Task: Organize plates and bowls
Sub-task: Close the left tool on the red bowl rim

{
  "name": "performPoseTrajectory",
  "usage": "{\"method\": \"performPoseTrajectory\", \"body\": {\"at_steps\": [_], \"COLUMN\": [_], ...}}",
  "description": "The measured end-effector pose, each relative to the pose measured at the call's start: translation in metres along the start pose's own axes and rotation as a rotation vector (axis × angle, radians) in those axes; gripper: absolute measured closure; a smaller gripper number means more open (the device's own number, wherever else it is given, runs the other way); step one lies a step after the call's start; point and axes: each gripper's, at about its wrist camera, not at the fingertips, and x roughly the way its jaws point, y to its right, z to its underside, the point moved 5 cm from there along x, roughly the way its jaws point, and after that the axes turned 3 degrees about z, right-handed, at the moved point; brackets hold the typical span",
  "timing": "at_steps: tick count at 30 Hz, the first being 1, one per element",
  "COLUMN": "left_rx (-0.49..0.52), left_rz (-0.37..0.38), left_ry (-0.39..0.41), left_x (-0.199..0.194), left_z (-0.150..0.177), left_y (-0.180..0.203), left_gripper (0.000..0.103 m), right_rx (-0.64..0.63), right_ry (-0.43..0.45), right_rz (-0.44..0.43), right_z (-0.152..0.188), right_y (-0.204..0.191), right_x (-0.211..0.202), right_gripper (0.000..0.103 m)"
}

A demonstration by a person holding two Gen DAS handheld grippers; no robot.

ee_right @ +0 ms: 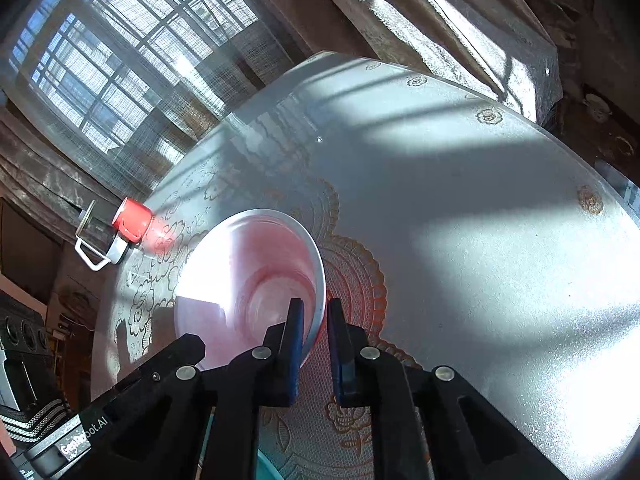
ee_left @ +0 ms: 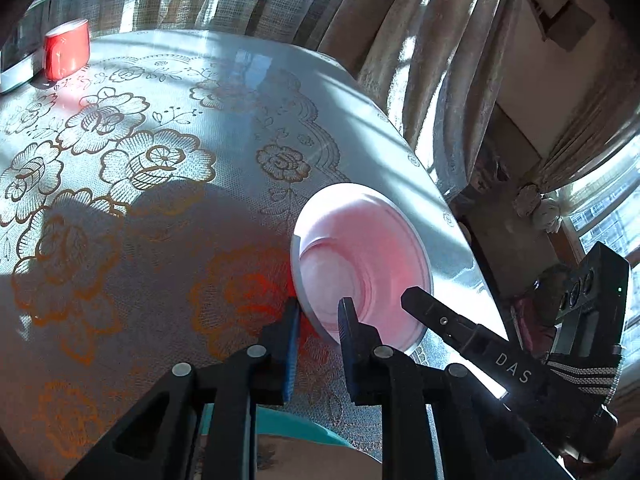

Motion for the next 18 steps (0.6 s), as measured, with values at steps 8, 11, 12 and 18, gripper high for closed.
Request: {"method": "performPoseTrajectory", "body": {"at_steps": [8, 11, 12, 18], "left_rx": [0.031, 0.031, 0.031, 0.053], "left_rz": [-0.018, -0.029, -0.037, -0.062], "left_ry": [0.054, 0.075, 0.08, 0.128], "left_x": [-0.034, -0.051, -0.058, -0.1], "left_z": [0.008, 0.013, 0.015, 0.032], "left_y": [0.002, 0.001, 0.0, -0.005], "left_gripper": [0.087, 0.087, 0.087, 0.087], "right_rx": [-0.023, -0.048, -0.053, -0.095], "right_ry": [0.02, 0.032, 0.035, 0.045], "right_rz": [-0.039, -0.053, -0.062, -0.111], "right_z": [0.006, 0.011, 0.013, 0.029], "right_y": [-0.015, -0.026, -0.03, -0.055], "right_x": [-0.02, -0.029, -0.033, -0.052], "right_gripper": [0.093, 0.093, 0.093, 0.093]}}
